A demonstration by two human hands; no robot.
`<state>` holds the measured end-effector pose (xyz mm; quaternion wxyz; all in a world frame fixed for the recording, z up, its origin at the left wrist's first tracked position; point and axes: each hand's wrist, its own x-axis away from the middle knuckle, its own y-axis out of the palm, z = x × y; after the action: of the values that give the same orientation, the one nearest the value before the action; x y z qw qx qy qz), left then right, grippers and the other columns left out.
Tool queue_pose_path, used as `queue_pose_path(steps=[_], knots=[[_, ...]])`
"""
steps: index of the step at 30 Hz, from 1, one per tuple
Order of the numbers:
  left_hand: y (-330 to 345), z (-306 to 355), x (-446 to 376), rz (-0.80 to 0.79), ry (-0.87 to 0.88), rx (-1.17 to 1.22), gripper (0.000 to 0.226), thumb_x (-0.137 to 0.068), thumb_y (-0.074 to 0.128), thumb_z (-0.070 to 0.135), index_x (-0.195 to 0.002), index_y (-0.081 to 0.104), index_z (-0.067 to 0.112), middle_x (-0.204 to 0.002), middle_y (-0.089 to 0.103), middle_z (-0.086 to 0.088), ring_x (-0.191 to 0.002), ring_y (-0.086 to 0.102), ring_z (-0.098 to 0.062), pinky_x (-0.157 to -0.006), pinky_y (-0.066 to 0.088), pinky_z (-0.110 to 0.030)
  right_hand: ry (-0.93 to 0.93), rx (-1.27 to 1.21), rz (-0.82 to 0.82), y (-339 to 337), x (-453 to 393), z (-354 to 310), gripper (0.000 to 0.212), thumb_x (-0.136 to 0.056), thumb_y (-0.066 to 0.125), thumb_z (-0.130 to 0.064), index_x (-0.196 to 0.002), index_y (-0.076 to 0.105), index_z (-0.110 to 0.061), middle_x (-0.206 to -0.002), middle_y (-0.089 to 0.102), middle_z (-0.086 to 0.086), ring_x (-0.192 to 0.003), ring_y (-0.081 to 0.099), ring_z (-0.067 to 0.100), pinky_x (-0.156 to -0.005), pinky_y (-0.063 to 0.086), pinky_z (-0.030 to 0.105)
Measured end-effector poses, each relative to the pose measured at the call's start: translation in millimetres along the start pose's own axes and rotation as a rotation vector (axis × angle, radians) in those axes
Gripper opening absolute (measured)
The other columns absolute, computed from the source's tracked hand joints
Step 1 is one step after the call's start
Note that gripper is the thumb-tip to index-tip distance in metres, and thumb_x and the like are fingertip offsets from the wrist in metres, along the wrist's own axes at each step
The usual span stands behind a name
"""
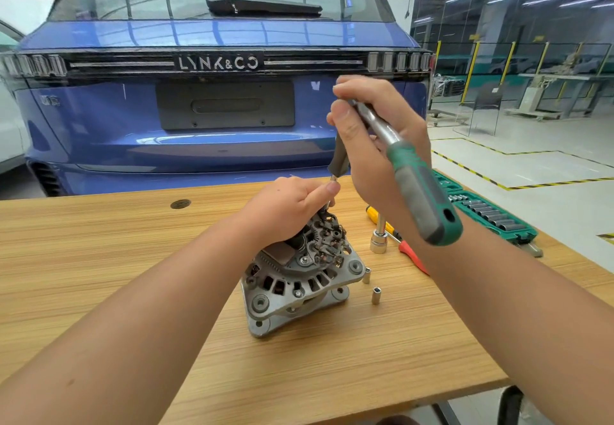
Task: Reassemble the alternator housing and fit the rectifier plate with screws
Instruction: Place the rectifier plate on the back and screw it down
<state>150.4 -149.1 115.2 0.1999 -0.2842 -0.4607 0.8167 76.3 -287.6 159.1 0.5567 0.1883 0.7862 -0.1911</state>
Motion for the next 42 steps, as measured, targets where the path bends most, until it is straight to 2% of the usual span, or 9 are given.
queue_pose_path(steps=[8,13,23,26,29,32,36,39,42], knots=[[-6.8,-8.6,7.9,-0.03,0.058,0.103,0.071,-0.09,0.016,0.079,-0.109,0.072,0.041,-0.094,0.063,0.028,-0.1,0.059,-0.011,-0.083,0.042,-0.031,-0.029,0.037,-0.139,-7.6,-5.1,-12.9,0.012,-0.098,0.059,-0.004,-0.107,0.064,0.002,-0.091,0.063,0.009,-0.08,0.067,0.032,-0.078,0.053,0.042],[-7.1,-12.1,10.0,-0.065,0.045,0.105,0.076,-0.094,0.011,0.066,-0.125,0.07,0.03,-0.129,0.067,0.011,-0.125,0.056,-0.013,-0.104,0.04,-0.034,-0.052,0.027,-0.081,-22.2,-15.3,-23.9,0.007,-0.099,0.056,-0.006,-0.104,0.06,-0.009,-0.097,0.059,0.005,-0.088,0.068,0.04,-0.078,0.055,0.046],[-13.4,11.2,38.2,0.292,0.242,0.075,0.067,-0.097,0.028,0.057,-0.138,0.06,0.015,-0.136,0.063,0.002,-0.128,0.05,-0.009,-0.101,0.035,-0.029,0.044,-0.046,-0.109,-34.2,-4.4,-37.6,0.008,-0.103,0.055,-0.015,-0.108,0.057,-0.01,-0.088,0.062,0.002,-0.074,0.071,0.037,-0.062,0.055,0.045],[-11.7,33.7,53.3,0.203,0.282,0.307,0.06,-0.089,0.042,0.066,-0.138,0.052,0.033,-0.13,0.061,0.021,-0.121,0.054,0.006,-0.102,0.046,-0.032,0.079,-0.092,-0.094,-28.4,2.8,-44.1,0.01,-0.102,0.057,-0.024,-0.109,0.058,-0.016,-0.095,0.062,0.001,-0.079,0.07,0.037,-0.064,0.056,0.05],[-9.3,55.7,64.9,0.083,0.23,0.608,0.044,-0.09,0.054,0.06,-0.123,0.055,0.03,-0.104,0.07,0.015,-0.094,0.07,-0.005,-0.082,0.058,-0.032,0.146,-0.131,-0.074,-19.9,7.7,-51.3,0.013,-0.1,0.058,-0.032,-0.112,0.057,-0.029,-0.1,0.066,-0.002,-0.092,0.071,0.027,-0.076,0.058,0.048],[-7.3,57.8,83.3,0.079,0.205,0.815,0.026,-0.096,0.05,0.049,-0.094,0.054,0.024,-0.07,0.055,0.008,-0.057,0.051,-0.009,-0.053,0.044,-0.023,0.183,-0.031,-0.236,-17.6,12.1,-59.4,0.039,-0.1,0.049,-0.043,-0.134,0.044,-0.024,-0.117,0.062,-0.012,-0.111,0.06,0.002,-0.096,0.049,0.025],[-7.9,40.1,106.8,0.15,0.094,0.929,0.025,-0.098,0.049,0.04,-0.075,0.052,0.03,-0.063,0.039,0.006,-0.052,0.032,-0.009,-0.05,0.023,-0.029,0.099,0.28,-0.558,-25.7,13.2,-68.6,0.052,-0.099,0.054,-0.031,-0.148,0.044,-0.016,-0.124,0.057,0.005,-0.115,0.052,0.02,-0.1,0.041,0.033],[-8.9,27.2,121.4,0.155,0.067,0.842,0.025,-0.098,0.049,0.035,-0.074,0.049,0.028,-0.058,0.039,0.01,-0.049,0.032,-0.007,-0.047,0.029,-0.022,0.513,-0.091,-0.712,-31.8,9.7,-83.3,0.039,-0.103,0.051,-0.007,-0.131,0.058,-0.034,-0.097,0.068,0.01,-0.085,0.062,0.017,-0.08,0.053,0.03],[-12.1,24.0,130.5,0.162,0.056,0.735,0.027,-0.097,0.05,0.037,-0.07,0.056,0.04,-0.058,0.043,0.017,-0.05,0.035,-0.003,-0.048,0.031,-0.018,1.02,-0.604,-0.611,-36.6,9.4,-89.6,0.036,-0.101,0.039,-0.005,-0.117,0.069,-0.018,-0.075,0.069,0.014,-0.066,0.065,0.026,-0.066,0.058,0.038]])
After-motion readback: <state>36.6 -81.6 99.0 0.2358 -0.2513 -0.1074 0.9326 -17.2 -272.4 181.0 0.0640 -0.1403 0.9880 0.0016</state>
